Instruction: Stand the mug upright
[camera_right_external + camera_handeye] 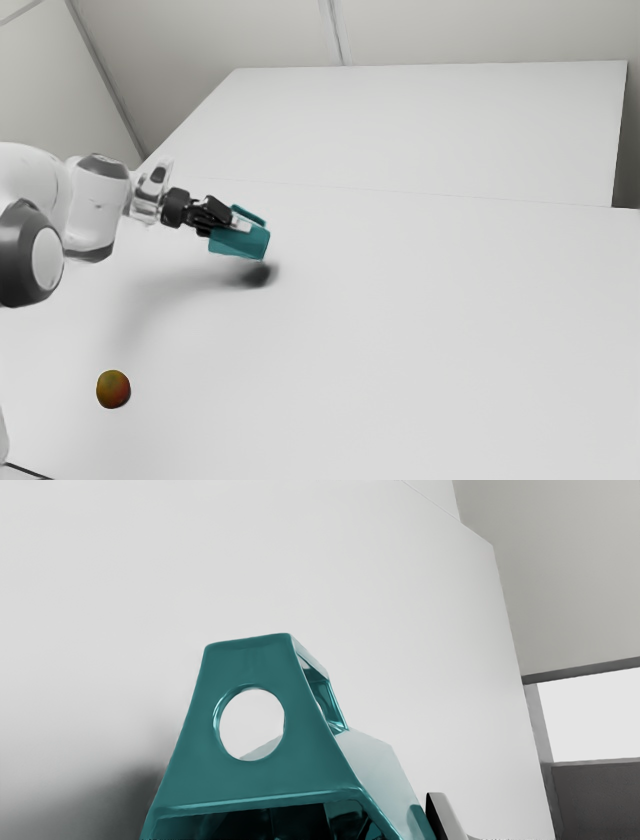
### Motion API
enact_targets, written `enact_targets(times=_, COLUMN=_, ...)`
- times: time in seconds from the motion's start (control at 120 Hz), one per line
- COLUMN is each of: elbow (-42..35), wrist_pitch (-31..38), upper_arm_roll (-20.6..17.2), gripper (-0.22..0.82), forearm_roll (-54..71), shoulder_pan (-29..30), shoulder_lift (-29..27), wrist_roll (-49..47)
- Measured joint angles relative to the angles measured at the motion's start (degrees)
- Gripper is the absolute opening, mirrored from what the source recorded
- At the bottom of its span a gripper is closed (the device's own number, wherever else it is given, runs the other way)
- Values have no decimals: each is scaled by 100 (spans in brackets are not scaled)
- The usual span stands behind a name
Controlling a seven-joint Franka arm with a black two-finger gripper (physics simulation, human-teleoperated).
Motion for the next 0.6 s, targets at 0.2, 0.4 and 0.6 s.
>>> enact_targets(times=0.2, elbow=-249, wrist_pitch=685, upper_arm_roll=-39, gripper=-17, forearm_roll=1614, shoulder_pan=-616, shoulder_lift=-996, wrist_roll=-275)
enact_targets(times=0.4, elbow=-686, wrist_pitch=1518, upper_arm_roll=-386, gripper=-18, forearm_roll=3862, shoulder_pan=-837, shoulder_lift=-1691, wrist_roll=-797)
enact_targets(times=0.6, elbow=-933, wrist_pitch=2092, upper_arm_roll=-562, gripper=-18, forearm_roll=5485, shoulder_pan=-1082, shoulder_lift=-1954, wrist_roll=-1412)
